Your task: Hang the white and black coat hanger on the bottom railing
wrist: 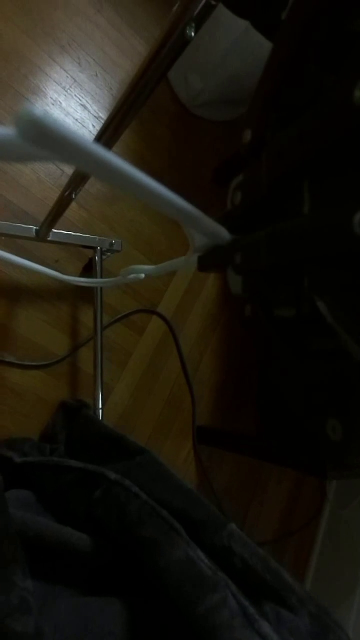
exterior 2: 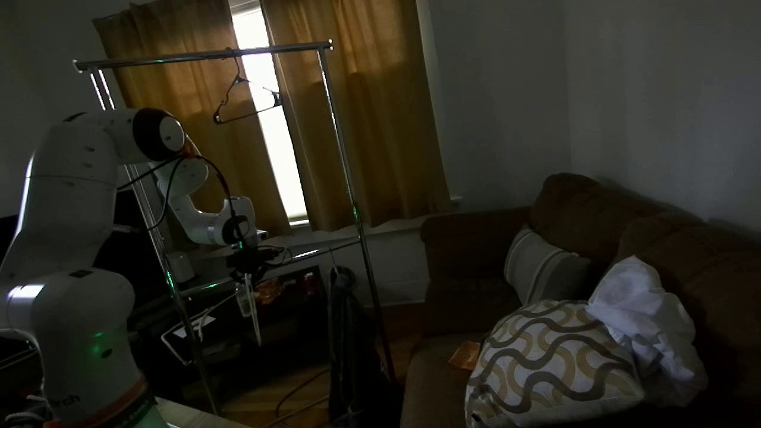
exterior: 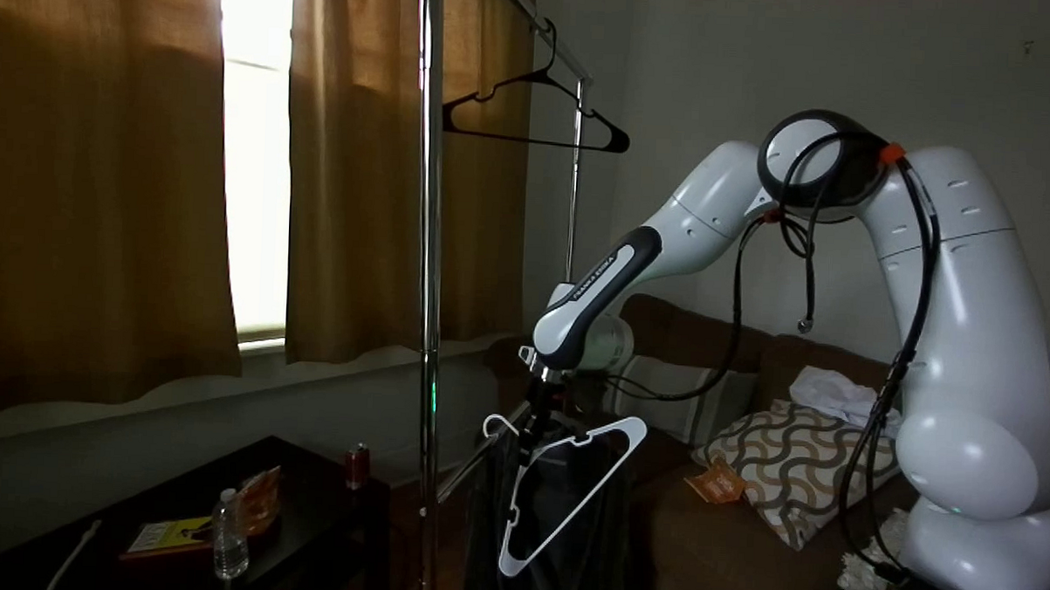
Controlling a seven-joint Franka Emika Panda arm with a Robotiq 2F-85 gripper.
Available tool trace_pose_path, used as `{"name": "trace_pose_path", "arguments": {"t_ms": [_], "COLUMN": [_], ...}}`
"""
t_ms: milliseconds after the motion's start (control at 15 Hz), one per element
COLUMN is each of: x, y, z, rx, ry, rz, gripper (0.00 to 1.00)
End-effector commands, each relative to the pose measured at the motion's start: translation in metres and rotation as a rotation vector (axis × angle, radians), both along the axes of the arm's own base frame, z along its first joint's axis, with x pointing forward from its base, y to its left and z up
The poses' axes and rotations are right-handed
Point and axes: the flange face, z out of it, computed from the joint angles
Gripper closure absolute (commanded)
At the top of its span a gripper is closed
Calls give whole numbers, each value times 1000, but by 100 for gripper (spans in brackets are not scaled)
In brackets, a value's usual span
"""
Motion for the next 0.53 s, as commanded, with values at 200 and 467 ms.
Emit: {"name": "trace_pose_path", "arguments": {"t_ms": [200, 467], "x": [4, 4], "y": [1, 3], "z": [-16, -24], "rx": [15, 13], "ry": [19, 32], "rz": [-11, -10], "gripper": [98, 67]}}
